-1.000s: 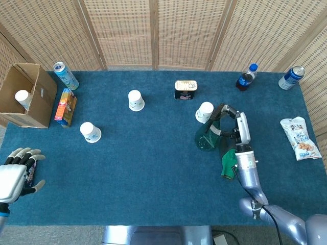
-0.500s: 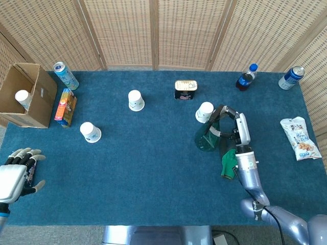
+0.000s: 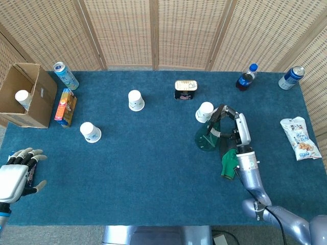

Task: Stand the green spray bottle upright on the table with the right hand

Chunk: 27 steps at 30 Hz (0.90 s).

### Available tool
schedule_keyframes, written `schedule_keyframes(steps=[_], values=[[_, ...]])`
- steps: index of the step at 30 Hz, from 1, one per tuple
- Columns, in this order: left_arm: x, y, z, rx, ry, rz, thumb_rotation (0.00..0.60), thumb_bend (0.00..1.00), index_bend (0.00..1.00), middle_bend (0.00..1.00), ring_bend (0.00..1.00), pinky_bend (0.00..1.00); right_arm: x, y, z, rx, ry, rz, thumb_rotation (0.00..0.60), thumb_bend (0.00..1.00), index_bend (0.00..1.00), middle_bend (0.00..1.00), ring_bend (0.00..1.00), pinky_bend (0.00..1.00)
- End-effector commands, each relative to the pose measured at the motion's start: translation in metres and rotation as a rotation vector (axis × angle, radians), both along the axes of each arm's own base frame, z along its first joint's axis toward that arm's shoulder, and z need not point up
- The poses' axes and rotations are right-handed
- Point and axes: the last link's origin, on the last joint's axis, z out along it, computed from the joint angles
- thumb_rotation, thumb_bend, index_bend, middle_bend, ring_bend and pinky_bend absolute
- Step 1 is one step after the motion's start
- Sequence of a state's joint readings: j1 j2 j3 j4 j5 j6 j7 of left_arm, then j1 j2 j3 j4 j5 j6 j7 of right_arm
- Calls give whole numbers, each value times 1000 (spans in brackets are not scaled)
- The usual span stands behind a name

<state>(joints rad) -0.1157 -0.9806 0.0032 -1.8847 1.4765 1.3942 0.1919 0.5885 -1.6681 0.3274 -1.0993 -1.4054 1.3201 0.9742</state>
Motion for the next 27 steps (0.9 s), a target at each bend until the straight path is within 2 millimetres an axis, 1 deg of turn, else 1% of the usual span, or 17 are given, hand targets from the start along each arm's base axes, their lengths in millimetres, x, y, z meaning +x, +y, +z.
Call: schedule_keyframes(steps=[1,9,27], values=[[0,0,0,-1,-1,-2,600,260,277,236,163,154,0,0,0,1,-1,1,600,225,444,490,371,486],[1,0,-1,-5,-2,-4,600,259,269,235,160,168,-2,1,1,8,-1,2,600,222,416,476,361,484],[2,1,-2,-10,-3,-10,600,259,258,231,157,167,-2,3,3,26,9,13,600,217,355,438,322,457]])
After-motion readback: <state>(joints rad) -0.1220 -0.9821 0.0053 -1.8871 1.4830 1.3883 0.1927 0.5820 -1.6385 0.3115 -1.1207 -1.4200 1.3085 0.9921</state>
